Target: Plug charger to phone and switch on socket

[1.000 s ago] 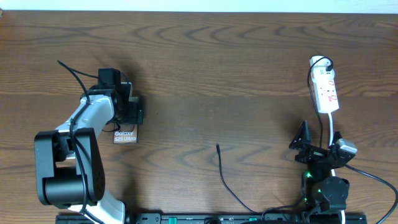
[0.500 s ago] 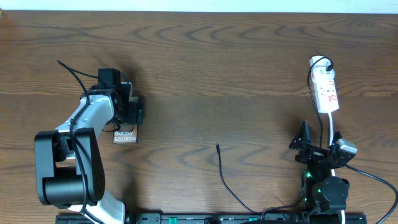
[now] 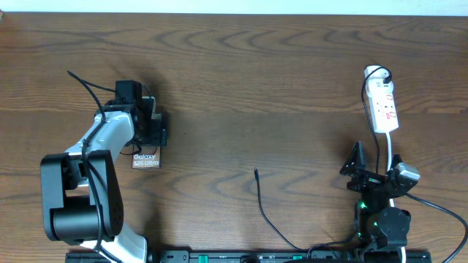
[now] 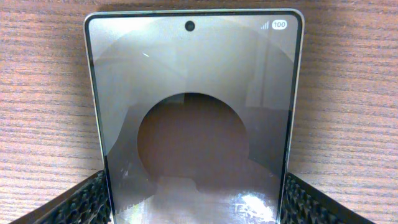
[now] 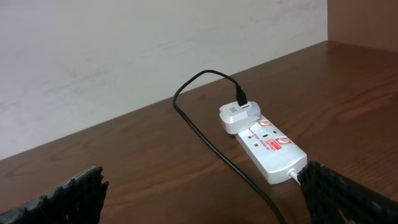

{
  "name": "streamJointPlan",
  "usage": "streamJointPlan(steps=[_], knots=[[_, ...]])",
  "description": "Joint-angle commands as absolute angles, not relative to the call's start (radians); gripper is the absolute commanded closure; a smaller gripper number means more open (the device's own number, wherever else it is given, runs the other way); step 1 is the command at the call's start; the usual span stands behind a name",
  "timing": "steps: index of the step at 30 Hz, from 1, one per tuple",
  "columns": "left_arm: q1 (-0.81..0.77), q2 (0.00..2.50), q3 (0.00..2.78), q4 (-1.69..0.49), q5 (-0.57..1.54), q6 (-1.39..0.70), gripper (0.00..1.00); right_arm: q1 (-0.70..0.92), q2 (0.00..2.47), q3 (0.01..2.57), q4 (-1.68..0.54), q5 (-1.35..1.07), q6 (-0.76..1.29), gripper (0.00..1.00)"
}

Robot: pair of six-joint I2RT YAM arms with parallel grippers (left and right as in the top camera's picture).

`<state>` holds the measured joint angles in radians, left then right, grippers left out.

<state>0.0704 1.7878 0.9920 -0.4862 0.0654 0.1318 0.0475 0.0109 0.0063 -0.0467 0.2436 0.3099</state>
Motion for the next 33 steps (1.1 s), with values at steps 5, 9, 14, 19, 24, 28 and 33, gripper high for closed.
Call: streamJointPlan(steps=[5,9,14,19,24,28,33], knots=[[0.073,1.796,0.966,-0.491,0.07,0.139,0.2,0.054,0.005,0.006,-0.05,0.256,0.306,0.01],[0.073,1.796,0.966,-0.491,0.07,0.138,0.23,0.054,0.005,0.006,-0.051,0.256,0.306,0.01],[0.073,1.796,0.966,-0.491,0.07,0.138,0.25,0.054,0.005,0.006,-0.051,0.256,0.306,0.01],[0.073,1.796,0.966,-0.491,0.07,0.138,0.25,0.054,0.005,0.006,-0.051,0.256,0.306,0.01],[0.073,1.796,0.966,-0.491,0.07,0.138,0.26,0.054,0.005,0.006,-0.051,0.256,0.306,0.01],[0.073,1.796,0.966,-0.491,0.07,0.138,0.29,0.054,0.005,0.006,-0.051,0.256,0.306,0.01],[0.073,1.796,0.966,-0.491,0.07,0.138,0.32,0.054,0.005,0.006,-0.051,0.256,0.306,0.01]])
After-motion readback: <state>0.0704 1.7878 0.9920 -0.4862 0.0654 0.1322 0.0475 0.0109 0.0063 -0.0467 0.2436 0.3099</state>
